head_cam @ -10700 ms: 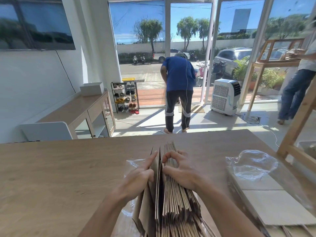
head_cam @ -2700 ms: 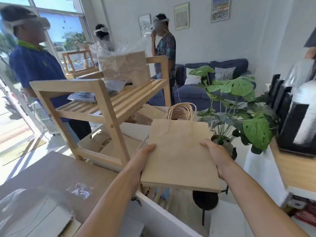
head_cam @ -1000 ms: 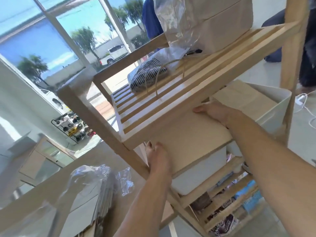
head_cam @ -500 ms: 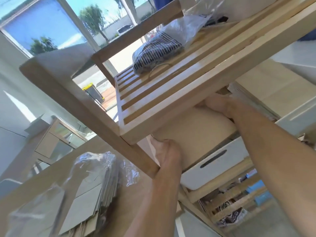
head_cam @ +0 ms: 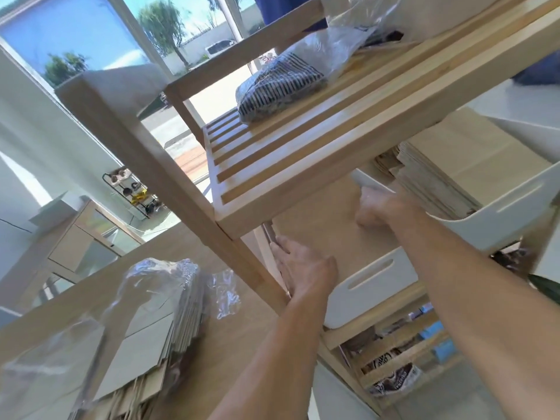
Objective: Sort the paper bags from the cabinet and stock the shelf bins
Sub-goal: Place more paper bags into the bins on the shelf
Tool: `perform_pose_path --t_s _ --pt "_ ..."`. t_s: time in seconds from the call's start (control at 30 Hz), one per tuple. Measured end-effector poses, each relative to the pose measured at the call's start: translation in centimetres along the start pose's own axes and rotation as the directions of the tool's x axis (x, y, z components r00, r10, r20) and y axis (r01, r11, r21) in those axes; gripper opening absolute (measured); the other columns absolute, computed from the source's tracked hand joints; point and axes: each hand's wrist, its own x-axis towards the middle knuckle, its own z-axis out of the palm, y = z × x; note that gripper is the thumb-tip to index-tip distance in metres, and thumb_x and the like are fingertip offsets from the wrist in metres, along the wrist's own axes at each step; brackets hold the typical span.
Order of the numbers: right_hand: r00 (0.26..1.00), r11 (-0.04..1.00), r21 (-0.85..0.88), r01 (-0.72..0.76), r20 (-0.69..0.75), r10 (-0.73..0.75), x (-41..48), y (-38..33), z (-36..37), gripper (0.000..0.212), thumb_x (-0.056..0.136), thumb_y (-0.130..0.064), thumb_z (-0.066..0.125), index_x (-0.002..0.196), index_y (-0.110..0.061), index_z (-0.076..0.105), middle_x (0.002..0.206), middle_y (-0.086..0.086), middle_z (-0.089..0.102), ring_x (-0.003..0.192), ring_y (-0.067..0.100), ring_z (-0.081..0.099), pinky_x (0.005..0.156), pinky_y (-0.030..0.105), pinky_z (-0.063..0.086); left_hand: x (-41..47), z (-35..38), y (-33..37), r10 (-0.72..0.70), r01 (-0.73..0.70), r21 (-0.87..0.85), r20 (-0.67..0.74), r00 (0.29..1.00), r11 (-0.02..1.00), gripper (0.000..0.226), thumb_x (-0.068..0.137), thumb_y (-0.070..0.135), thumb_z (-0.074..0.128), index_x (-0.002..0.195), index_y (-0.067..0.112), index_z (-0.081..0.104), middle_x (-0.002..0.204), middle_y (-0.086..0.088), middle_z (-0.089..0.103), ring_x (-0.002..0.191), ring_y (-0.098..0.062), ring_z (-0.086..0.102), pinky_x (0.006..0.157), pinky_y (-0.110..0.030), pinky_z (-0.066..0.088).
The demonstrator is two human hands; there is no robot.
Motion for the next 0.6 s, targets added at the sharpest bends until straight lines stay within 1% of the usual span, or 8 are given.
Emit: perform_pose_path --t_s 0.07,0.13,0.2,0.27,0.33,0.43,0.6 --pt "0.997 0.999 -0.028 -0.029 -0.068 0.027 -0.2 0.4 1.3 0.064 0.090 -0.015 0.050 0.147 -0.012 0.021 0.141 0.020 0.042 0.128 0.038 0.044 0.101 0.047 0.040 -0.3 -0.1 0.2 0.121 -0.115 0.118 -0.040 0.992 0.986 0.095 0.085 0.005 0.055 0.154 0.017 -0.010 0.162 -0.004 -0.013 0.150 -0.024 -0.005 0.122 -0.040 0.006" --pt "0.992 0.995 -0.097 -0.001 -0.122 -0.011 -0.5 0.6 1.8 0.072 0.090 -0.013 0.052 0.150 -0.020 0.012 0.144 0.020 0.036 0.129 0.039 0.043 0.100 0.050 0.040 0.2 -0.2 0.4 0.206 -0.188 0.252 -0.045 0.977 0.949 0.098 0.083 0.007 0.058 0.153 0.022 -0.010 0.162 -0.004 -0.014 0.149 -0.025 -0.008 0.122 -0.044 0.002" --pt "0.988 0.977 -0.201 0.073 -0.117 -0.097 -0.9 0.3 1.9 0.082 0.088 -0.011 0.056 0.152 -0.029 0.007 0.151 0.018 0.022 0.132 0.040 0.038 0.102 0.050 0.041 1.0 -0.2 0.4 0.243 -0.234 0.399 0.030 0.970 0.887 0.097 0.085 0.013 0.061 0.154 0.023 -0.007 0.162 -0.006 -0.013 0.149 -0.028 -0.008 0.121 -0.046 0.001" --pt "0.986 0.945 -0.307 0.113 -0.086 -0.145 -0.9 0.1 1.9 0.090 0.085 -0.009 0.060 0.152 -0.035 0.006 0.153 0.013 0.013 0.132 0.040 0.036 0.103 0.052 0.042 1.7 0.1 0.3 0.215 -0.252 0.513 0.131 0.968 0.821 0.092 0.089 0.018 0.060 0.154 0.023 -0.004 0.162 -0.009 -0.010 0.149 -0.031 -0.007 0.120 -0.049 0.003" --pt "0.987 0.926 -0.355 0.127 -0.043 -0.152 -1.0 0.4 2.0 0.089 0.083 -0.009 0.061 0.151 -0.035 0.010 0.150 0.012 0.015 0.130 0.039 0.038 0.102 0.051 0.043 2.1 0.3 0.2 0.172 -0.254 0.573 0.194 0.966 0.780 0.086 0.091 0.020 0.058 0.154 0.023 -0.001 0.162 -0.012 -0.007 0.149 -0.035 -0.004 0.119 -0.051 0.006" --pt "0.993 0.922 -0.369 0.120 0.040 -0.113 -0.8 1.5 2.2 0.087 0.083 -0.010 0.061 0.150 -0.034 0.011 0.149 0.012 0.017 0.128 0.038 0.043 0.101 0.049 0.044 2.6 0.6 0.2 0.157 -0.259 0.602 0.218 0.963 0.756 0.084 0.091 0.020 0.058 0.154 0.022 0.002 0.162 -0.013 -0.002 0.148 -0.037 0.004 0.118 -0.051 0.013" --pt "0.992 0.926 -0.367 0.091 0.112 -0.053 -0.8 1.5 2.4 0.096 0.083 -0.012 0.063 0.151 -0.040 0.000 0.152 0.014 0.020 0.133 0.037 0.039 0.102 0.051 0.043 2.9 1.0 0.1 0.129 -0.249 0.631 0.230 0.965 0.735 0.083 0.091 0.017 0.058 0.154 0.020 0.004 0.161 -0.017 0.001 0.146 -0.040 0.011 0.118 -0.052 0.017"
